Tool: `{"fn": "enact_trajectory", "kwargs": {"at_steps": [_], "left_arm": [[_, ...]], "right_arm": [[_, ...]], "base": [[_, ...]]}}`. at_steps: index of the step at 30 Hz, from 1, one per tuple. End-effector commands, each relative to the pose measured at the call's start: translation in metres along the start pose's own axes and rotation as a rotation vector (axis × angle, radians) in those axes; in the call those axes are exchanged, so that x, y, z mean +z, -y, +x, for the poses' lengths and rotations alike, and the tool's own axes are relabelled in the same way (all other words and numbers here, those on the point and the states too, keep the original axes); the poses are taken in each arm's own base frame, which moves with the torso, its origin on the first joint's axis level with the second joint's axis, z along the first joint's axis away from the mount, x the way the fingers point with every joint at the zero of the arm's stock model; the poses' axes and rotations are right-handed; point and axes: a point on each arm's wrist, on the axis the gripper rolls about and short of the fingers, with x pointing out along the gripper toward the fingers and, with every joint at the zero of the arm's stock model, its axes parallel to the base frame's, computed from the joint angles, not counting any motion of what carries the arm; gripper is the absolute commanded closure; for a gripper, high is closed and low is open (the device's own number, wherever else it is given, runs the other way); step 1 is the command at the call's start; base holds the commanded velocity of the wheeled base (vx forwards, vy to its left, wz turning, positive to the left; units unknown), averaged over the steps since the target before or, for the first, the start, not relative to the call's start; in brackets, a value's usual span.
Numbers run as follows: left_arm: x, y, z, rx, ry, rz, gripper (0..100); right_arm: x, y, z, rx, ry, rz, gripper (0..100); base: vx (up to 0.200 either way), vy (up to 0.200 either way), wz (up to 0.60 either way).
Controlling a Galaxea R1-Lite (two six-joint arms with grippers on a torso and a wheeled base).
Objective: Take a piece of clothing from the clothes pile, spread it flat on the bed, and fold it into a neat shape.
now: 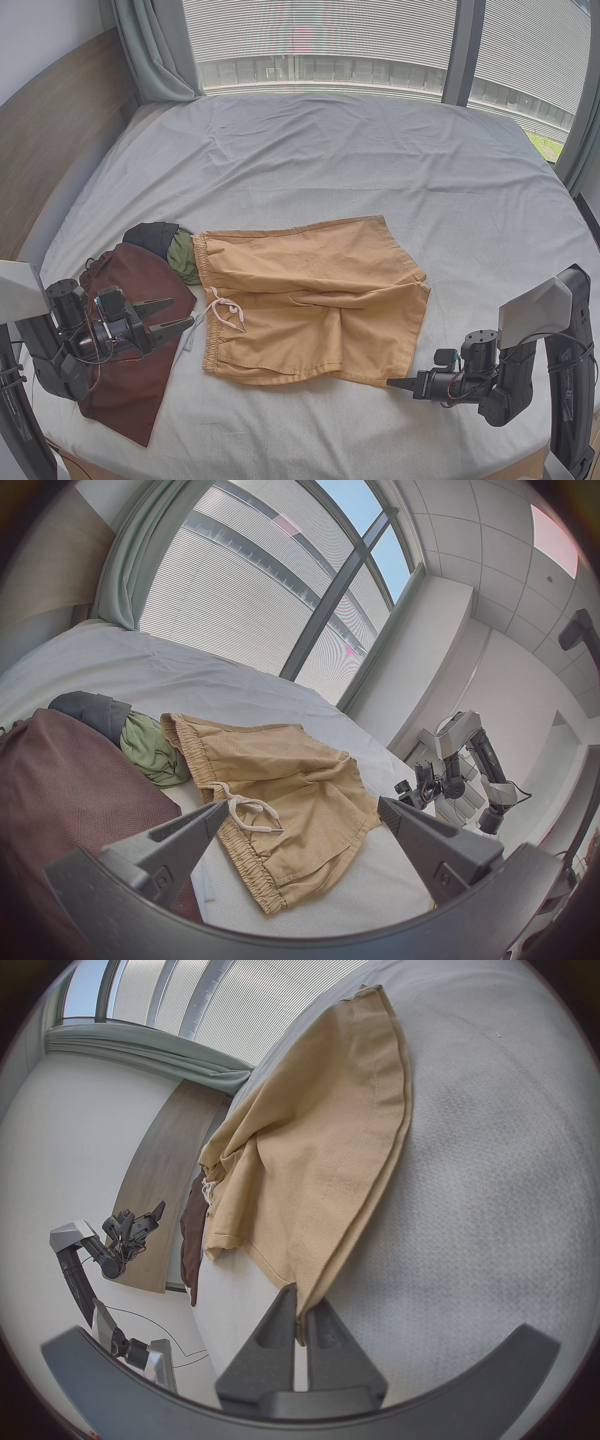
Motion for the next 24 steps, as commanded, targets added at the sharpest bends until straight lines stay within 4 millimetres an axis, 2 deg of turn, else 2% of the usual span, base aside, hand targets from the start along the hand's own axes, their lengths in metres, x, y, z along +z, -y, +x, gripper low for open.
{"fn": "enact_trajectory", "kwargs": {"at_steps": [1, 9, 15, 24], "left_arm": [[0.0, -0.001, 0.0, 0.0, -0.001, -0.001, 0], [-0.005, -0.002, 0.002, -0.001, -0.011, -0.015, 0], [-0.007, -0.006, 0.006, -0.003, -0.012, -0.027, 0], [-0.026, -0.011, 0.013, -0.011, -0.053, -0.071, 0]], "right_arm": [[0.001, -0.001, -0.001, 0.001, 0.004, -0.003, 100], [-0.002, -0.001, -0.017, -0.027, 0.002, 0.003, 100], [0.002, 0.009, -0.032, -0.068, 0.028, -0.019, 100], [0.004, 0.013, -0.036, -0.076, 0.041, -0.031, 100]], "base": [[0.0, 0.0, 0.0], [0.0, 0.0, 0.0], [0.0, 0.0, 0.0], [0.0, 0.0, 0.0]]}}
